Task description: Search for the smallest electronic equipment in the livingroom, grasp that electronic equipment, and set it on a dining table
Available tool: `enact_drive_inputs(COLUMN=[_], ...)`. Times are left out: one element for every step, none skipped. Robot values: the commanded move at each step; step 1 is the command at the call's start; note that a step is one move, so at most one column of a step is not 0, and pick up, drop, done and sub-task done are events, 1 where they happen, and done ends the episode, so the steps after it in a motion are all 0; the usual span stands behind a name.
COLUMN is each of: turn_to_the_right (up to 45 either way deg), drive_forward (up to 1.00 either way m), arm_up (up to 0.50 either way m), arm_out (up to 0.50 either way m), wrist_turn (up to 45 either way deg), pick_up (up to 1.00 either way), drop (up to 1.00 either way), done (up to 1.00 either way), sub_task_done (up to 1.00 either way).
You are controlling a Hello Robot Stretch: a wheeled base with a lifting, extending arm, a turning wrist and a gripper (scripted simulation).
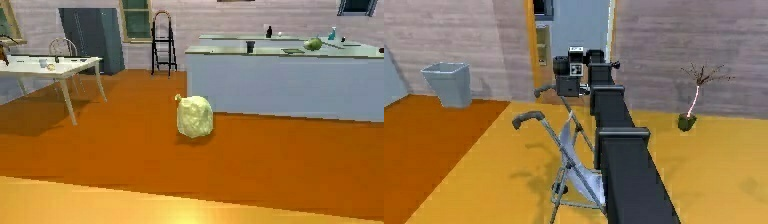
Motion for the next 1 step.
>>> enact_drive_inputs(turn_to_the_right=[-6.0], drive_forward=[0.0], arm_up=[0.0], arm_out=[0.0], wrist_turn=[0.0], pick_up=[0.0], drop=[0.0], done=[0.0], sub_task_done=[0.0])
